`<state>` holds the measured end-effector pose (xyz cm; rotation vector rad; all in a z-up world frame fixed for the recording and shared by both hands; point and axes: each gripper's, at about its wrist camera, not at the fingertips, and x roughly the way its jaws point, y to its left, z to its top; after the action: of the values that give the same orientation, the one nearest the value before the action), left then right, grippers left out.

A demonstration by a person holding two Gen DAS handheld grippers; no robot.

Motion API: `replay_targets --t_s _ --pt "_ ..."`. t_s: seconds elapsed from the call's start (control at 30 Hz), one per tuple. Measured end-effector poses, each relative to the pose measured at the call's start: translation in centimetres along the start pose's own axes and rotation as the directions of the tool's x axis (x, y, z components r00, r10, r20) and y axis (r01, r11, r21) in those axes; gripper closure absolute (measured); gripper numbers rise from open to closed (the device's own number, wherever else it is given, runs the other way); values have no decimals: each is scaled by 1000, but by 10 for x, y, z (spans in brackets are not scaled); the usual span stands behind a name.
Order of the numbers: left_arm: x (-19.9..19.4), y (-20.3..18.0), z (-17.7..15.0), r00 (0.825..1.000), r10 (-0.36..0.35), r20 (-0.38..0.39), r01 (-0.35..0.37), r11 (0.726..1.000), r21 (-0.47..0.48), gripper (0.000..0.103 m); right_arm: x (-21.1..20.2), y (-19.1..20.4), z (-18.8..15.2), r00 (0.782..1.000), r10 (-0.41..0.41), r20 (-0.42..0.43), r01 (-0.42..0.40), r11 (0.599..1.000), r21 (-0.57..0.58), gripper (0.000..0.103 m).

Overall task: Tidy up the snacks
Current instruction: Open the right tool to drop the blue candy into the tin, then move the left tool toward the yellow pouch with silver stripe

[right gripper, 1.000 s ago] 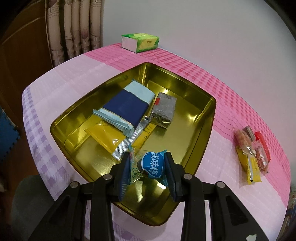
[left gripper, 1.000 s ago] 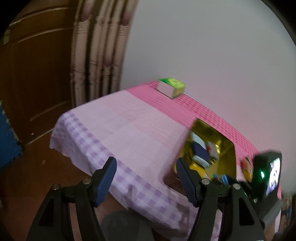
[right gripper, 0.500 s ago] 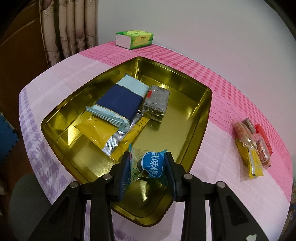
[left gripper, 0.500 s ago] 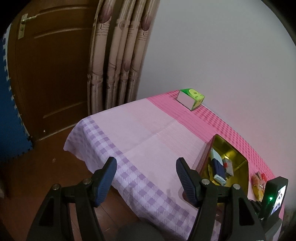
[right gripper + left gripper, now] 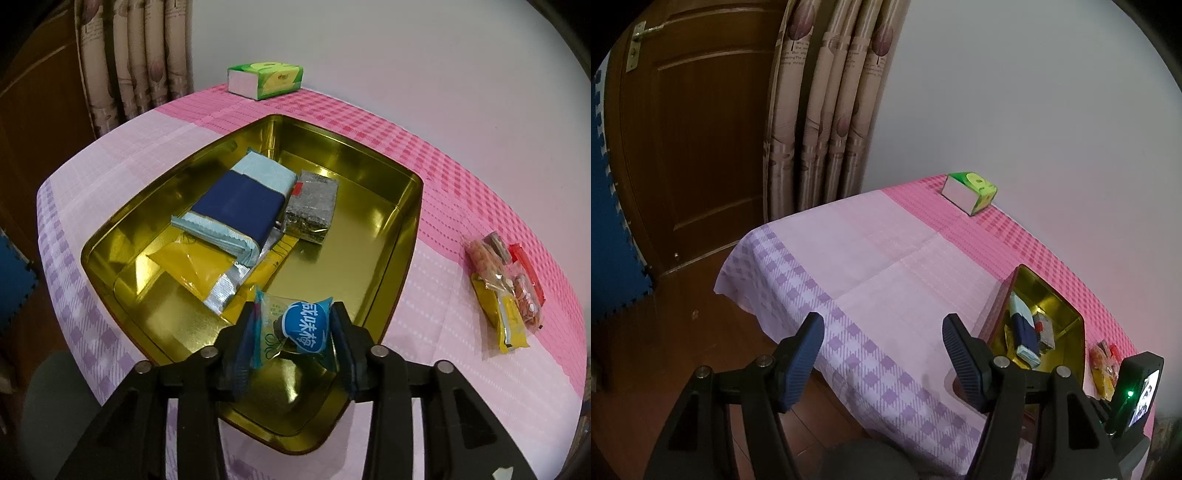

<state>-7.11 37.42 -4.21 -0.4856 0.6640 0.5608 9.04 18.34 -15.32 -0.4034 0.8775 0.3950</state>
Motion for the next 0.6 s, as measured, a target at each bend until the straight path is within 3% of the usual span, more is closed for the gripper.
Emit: replay_targets --t_s 0.07,0.13,0.2,0.3,0.4,0.5,0.6 --pt "0 -1 1 1000 0 6 0 1000 3 35 -4 -1 0 1000 20 8 -21 1000 12 45" --pt "0 -4 0 1000 -5 10 5 1000 12 35 -16 -1 1 998 32 49 -33 999 17 36" --pt "-1 -6 -1 1000 -17 11 16 1000 18 35 -41 -10 2 992 47 120 -53 998 44 35" --pt "-4 -9 -1 998 -47 29 46 999 24 35 -77 -39 -5 975 72 208 -99 988 121 19" --pt "-12 -27 -4 991 -118 56 112 989 101 35 -108 -77 -30 969 31 245 -77 980 181 16" --pt "-22 -56 -15 975 -212 62 194 956 219 35 -135 -119 -69 963 -38 268 -31 968 249 14" --pt "-26 -96 -38 960 -280 26 254 902 349 30 -147 -162 -119 961 -127 245 39 941 336 11"
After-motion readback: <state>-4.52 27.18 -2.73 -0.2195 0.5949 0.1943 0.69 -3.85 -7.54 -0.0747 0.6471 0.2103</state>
